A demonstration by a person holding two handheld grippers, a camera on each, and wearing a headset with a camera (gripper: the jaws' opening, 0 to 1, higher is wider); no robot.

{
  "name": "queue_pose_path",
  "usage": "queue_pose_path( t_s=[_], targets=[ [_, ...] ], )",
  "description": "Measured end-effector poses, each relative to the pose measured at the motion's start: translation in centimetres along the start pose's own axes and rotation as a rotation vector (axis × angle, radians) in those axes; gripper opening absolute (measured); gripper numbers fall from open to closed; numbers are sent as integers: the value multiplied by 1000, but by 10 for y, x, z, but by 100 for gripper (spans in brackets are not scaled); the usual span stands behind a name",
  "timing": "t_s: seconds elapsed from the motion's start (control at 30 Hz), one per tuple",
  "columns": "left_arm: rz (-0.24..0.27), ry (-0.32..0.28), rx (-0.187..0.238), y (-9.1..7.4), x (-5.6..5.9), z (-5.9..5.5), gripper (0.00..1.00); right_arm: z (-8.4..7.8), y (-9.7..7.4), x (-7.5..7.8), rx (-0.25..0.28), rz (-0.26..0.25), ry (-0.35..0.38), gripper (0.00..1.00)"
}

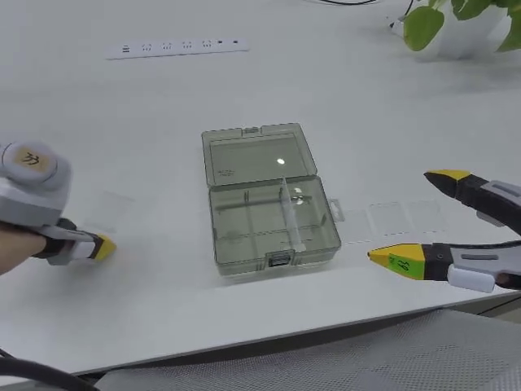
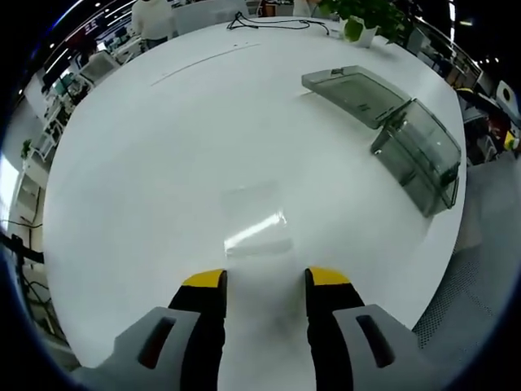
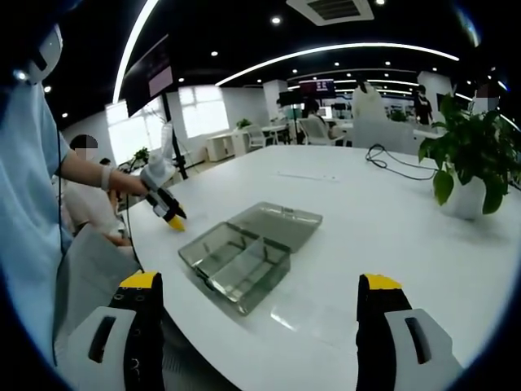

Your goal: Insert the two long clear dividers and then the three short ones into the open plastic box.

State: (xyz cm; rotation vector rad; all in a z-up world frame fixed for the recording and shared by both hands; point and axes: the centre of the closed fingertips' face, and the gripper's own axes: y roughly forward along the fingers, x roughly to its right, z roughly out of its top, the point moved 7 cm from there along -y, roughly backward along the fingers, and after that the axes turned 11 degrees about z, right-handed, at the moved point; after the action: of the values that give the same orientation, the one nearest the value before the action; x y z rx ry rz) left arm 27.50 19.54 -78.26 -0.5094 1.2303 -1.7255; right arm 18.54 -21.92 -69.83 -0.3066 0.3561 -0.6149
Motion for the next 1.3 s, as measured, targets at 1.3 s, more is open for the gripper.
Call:
queue_pose_path(
  t_s=[1.3],
  targets=[
    [-27,-11,3,-4,-1,-1,30,3,9,-7,-2,27,7,96]
  ],
)
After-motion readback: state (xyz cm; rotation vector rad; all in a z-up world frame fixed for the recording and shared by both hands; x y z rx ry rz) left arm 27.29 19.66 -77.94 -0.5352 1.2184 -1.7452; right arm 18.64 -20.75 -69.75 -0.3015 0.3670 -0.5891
